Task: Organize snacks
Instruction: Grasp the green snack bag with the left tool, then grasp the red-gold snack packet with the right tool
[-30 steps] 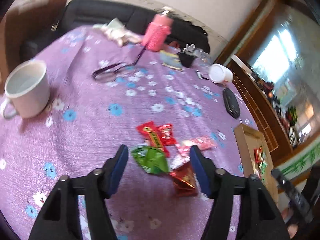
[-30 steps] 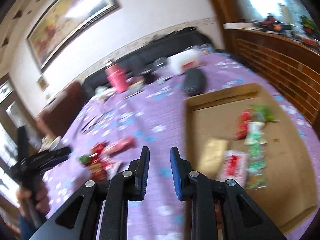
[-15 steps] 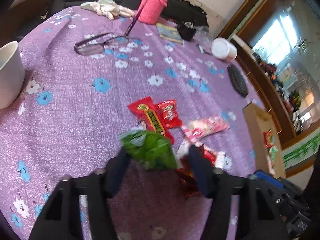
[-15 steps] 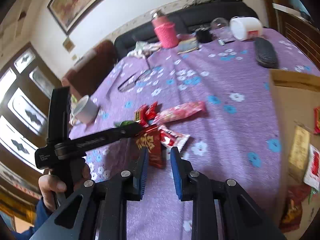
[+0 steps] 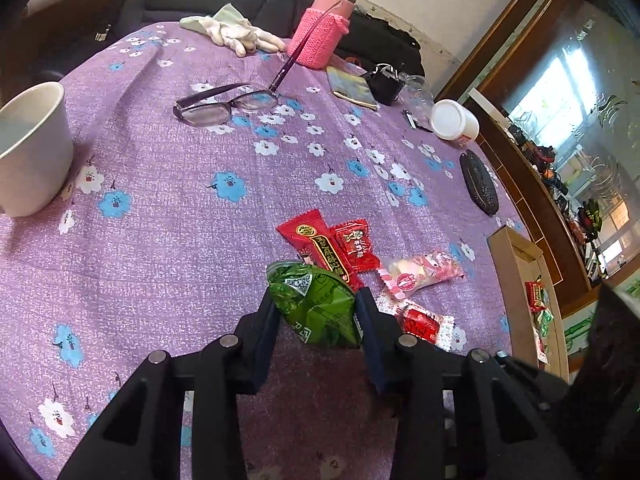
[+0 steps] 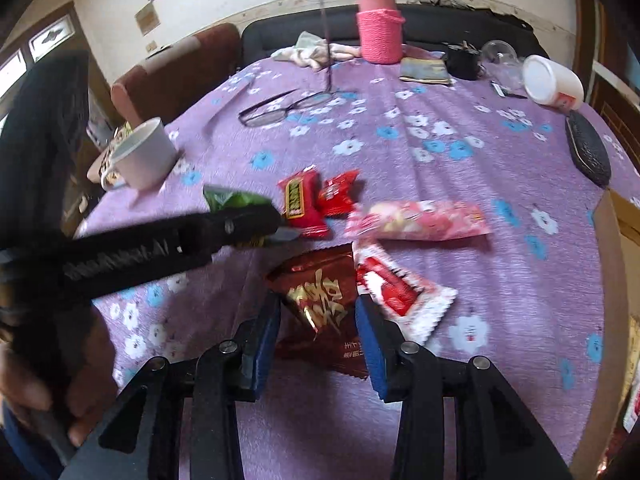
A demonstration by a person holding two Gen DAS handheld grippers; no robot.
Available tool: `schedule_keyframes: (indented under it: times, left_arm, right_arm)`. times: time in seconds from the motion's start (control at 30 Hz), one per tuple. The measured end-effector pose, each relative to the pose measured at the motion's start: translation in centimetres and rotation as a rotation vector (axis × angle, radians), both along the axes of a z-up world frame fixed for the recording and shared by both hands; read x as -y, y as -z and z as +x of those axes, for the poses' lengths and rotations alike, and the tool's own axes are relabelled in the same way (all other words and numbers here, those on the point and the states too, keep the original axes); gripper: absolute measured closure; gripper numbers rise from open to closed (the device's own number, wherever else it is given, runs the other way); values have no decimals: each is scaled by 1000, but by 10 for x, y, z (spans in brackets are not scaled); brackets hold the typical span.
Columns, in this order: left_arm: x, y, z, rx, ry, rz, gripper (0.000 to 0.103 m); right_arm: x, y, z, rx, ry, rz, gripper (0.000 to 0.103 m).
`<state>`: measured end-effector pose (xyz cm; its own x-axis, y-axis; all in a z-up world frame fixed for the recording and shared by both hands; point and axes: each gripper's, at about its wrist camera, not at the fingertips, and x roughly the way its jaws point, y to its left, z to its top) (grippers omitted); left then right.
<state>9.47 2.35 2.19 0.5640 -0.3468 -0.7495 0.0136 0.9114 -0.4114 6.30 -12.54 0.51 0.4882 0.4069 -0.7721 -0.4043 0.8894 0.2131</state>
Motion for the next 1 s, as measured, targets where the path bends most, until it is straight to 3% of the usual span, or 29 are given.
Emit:
schedule_keyframes:
  times: [0.13,0.33,0.43,0.57,0.67,1.0]
  left_arm:
    - [1,2,1,-12,0,9,66]
    - [7,7,3,-21,8,38,61]
    - [12,9,3,-20,18,60,60]
    - [17,6,0,17,21,99,67]
    - [16,7,-1,22,18,79,67]
    - [20,-7,-9,84,29,53,68]
  right_arm:
    - [-3,0,-9,63,4,-27,72]
    - [12,0,-9,59,14,53,77]
    - [18,-4,-9,66,19,87,84]
    - [32,-10,-9,68,40,152,90]
    - [43,-16,-8,73,55,192,95]
    - [61,-23,-6,76,107,246,95]
